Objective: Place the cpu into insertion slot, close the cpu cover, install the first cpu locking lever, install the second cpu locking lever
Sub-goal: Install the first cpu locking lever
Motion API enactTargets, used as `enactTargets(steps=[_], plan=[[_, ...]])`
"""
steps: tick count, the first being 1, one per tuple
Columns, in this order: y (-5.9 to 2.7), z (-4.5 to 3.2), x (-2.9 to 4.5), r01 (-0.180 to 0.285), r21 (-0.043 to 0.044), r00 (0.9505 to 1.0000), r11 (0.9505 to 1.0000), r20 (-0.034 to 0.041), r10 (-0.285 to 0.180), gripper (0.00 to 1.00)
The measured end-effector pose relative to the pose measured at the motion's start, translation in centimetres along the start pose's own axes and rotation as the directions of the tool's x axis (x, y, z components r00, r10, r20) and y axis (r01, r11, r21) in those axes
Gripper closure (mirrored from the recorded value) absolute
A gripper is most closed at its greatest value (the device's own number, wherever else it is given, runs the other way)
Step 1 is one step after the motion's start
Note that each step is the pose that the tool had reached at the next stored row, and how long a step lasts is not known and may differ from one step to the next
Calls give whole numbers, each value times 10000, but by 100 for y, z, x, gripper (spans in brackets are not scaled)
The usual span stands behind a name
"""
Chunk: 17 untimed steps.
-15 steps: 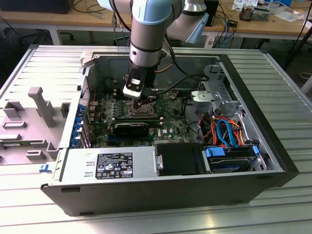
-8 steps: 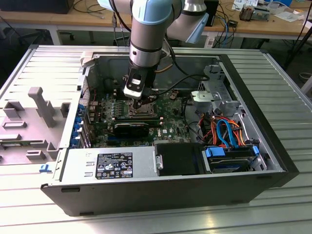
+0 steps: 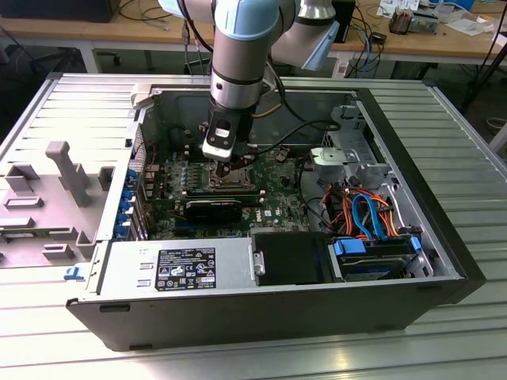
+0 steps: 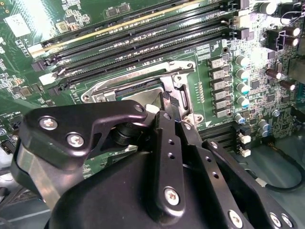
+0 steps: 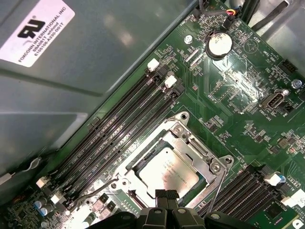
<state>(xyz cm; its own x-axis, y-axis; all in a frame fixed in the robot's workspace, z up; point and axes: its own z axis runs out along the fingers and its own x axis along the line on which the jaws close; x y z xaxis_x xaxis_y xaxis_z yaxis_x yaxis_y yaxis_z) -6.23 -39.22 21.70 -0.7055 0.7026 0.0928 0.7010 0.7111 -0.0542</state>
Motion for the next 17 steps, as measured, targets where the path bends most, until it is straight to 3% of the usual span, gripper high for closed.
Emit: enactTargets(steps=[17], plan=[[0, 0, 0, 376, 36, 9993, 9993, 20, -376, 89]])
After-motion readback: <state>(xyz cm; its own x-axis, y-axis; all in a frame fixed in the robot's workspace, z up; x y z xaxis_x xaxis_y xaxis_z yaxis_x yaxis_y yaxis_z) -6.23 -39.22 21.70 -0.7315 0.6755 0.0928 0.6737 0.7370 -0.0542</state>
